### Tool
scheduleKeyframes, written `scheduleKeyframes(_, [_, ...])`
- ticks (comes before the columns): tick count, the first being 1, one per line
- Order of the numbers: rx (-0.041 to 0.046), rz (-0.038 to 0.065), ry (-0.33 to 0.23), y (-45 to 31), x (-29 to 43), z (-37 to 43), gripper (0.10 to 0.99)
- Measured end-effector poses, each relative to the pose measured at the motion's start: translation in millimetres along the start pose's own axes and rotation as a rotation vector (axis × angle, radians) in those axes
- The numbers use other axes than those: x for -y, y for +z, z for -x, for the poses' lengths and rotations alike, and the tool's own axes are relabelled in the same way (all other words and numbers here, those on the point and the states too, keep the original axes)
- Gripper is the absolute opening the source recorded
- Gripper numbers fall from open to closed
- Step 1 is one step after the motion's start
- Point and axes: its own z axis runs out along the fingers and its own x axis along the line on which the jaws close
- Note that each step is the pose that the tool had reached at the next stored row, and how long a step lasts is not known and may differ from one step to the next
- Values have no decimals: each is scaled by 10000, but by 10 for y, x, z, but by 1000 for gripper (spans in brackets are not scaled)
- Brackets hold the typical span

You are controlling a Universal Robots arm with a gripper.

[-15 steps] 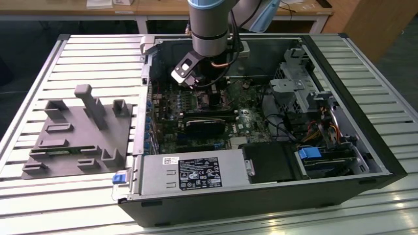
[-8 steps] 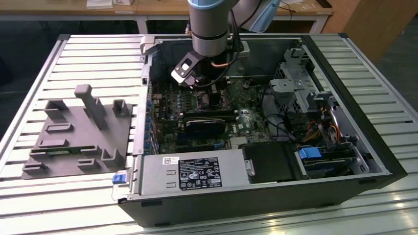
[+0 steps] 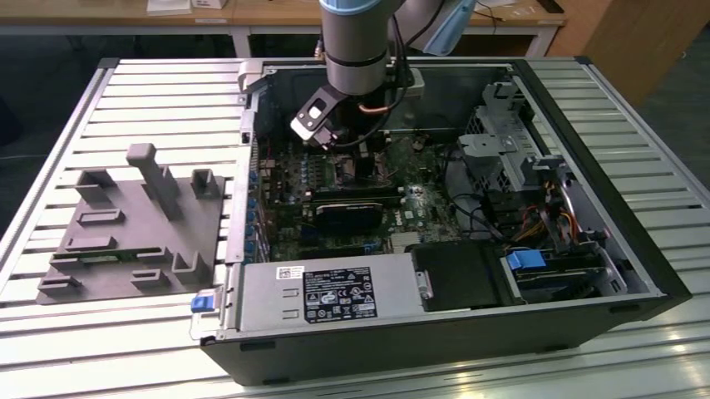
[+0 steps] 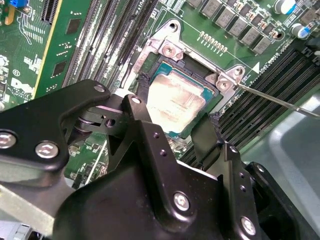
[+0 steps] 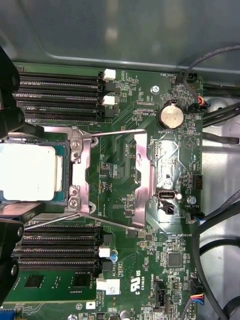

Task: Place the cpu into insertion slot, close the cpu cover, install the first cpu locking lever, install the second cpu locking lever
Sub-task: 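Place the cpu into insertion slot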

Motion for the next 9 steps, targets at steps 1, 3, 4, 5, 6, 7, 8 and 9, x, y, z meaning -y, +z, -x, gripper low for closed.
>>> scheduleKeyframes(1, [0,0,0,-10,-1,0,612])
scheduleKeyframes(3, [0,0,0,-32,-3,-1,612])
scheduleKeyframes(4, [1,0,0,-44,-4,-1,612])
scheduleKeyframes(5, [0,0,0,-56,-5,-2,612])
scheduleKeyframes(6, [0,0,0,-67,-6,-2,612])
scheduleKeyframes(7, [0,1,0,-80,-7,-2,612])
scheduleKeyframes(8, [0,1,0,-91,-8,-3,612])
scheduleKeyframes(9, [0,0,0,-96,-9,-3,612])
